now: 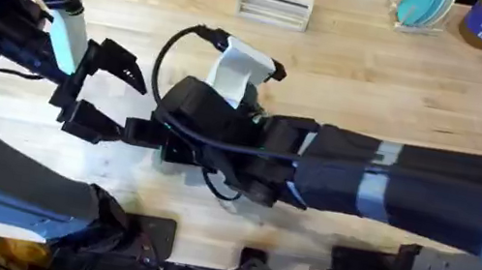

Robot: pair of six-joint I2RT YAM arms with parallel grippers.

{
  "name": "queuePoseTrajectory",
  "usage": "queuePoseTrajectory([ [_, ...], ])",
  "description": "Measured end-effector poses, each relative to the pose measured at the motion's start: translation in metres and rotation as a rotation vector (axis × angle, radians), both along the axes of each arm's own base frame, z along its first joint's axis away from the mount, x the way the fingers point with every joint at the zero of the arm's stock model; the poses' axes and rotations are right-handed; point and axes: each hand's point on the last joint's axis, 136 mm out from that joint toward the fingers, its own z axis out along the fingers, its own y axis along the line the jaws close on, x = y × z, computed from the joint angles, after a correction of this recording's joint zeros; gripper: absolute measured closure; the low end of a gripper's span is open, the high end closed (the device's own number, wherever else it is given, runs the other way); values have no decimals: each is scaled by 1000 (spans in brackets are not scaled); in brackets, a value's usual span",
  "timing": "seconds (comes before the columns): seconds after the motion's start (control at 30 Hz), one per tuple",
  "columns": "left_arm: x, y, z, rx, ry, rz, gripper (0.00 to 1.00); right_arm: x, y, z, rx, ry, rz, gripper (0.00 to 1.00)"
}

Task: Unzip the bag, pick up the pens from the table one at a time and place them inside, then zip the bag closed.

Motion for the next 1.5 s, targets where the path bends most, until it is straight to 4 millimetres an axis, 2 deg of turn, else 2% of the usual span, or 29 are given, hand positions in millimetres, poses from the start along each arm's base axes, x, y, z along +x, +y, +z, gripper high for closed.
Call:
queuePoseTrajectory([
  [0.13, 0, 0, 0, 0, 0, 0, 7, 5, 11, 1, 48, -9, -10, 175],
  [0.2, 0, 0, 0, 0, 0, 0, 7, 6, 13, 3, 62, -11, -13, 315],
  [0.23, 0, 0, 0, 0, 0, 0, 7, 7, 16, 6, 80, -10, -21, 513],
  [0.27, 0, 0, 0, 0, 0, 0, 7, 7, 16, 7, 85, -8, -24, 538],
  [0.5, 0, 0, 0, 0, 0, 0, 7, 7, 17, 8, 100, 14, -50, 506],
  [0.63, 0, 0, 0, 0, 0, 0, 7, 9, 19, 8, 111, 13, -56, 530],
  [0.97, 0, 0, 0, 1, -1, 0, 7, 11, 26, 2, 128, 12, -61, 801],
  [1.03, 0, 0, 0, 1, -1, 0, 7, 11, 26, 2, 128, 12, -61, 886],
  [1.07, 0, 0, 0, 1, -1, 0, 8, 11, 26, 3, 128, 12, -61, 966],
  [1.37, 1, -1, 1, -8, -4, 5, 7, 15, 31, 10, 175, 20, -49, 969],
  [1.5, 4, -4, 3, -28, -16, 19, 8, 26, 26, 11, 197, 64, -40, 969],
])
